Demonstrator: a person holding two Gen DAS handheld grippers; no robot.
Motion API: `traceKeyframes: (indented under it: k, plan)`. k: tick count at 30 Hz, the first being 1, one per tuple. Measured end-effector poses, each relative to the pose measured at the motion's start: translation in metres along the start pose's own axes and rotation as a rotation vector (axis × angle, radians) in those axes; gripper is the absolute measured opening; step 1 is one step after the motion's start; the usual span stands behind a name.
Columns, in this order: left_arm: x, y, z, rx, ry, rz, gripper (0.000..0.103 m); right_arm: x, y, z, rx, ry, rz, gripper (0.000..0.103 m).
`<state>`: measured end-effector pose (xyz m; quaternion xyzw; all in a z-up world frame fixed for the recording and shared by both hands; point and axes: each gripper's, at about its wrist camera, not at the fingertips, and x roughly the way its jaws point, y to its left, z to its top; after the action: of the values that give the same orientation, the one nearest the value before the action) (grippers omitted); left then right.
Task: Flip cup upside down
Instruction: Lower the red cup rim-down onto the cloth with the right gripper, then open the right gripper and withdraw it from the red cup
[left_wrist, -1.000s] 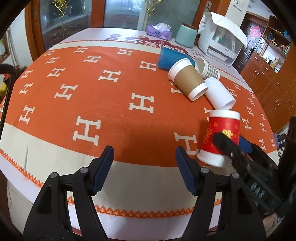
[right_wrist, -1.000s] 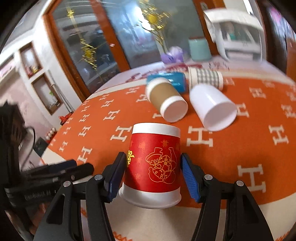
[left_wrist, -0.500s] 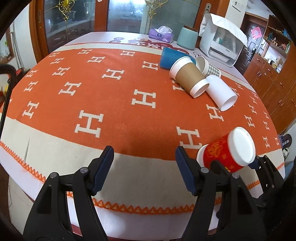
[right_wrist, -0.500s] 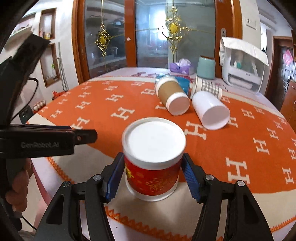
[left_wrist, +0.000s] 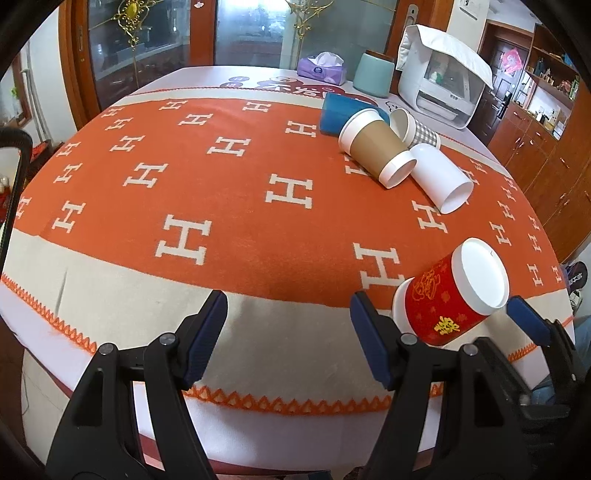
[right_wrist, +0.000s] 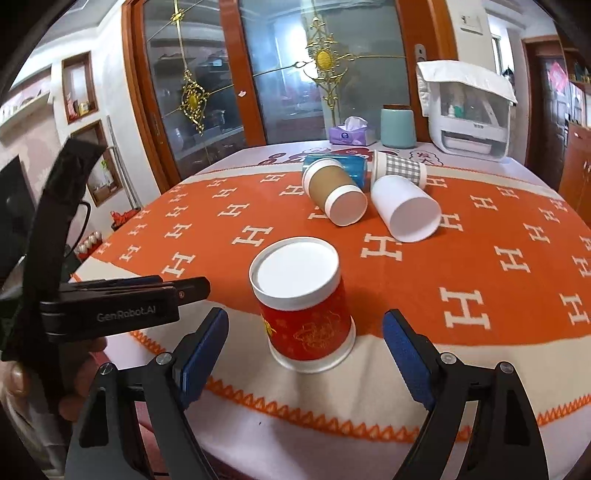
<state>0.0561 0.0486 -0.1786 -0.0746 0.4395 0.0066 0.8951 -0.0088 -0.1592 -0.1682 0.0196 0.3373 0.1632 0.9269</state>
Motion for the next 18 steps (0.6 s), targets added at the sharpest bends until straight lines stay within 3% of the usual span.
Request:
traceKeyframes:
  k: [9,18]
  plan:
    - [-0.01,-0.007,0.001,0.022,-0.006,0.009,0.067,-0.033,0.0,0.01,0.059,-0.031,0.005,0.087]
    - [-0.037,-0.021,0.008,0.068,-0.038,0.013,0.074,-0.058,0.001,0.04,0.119,-0.016,-0.059,0.087]
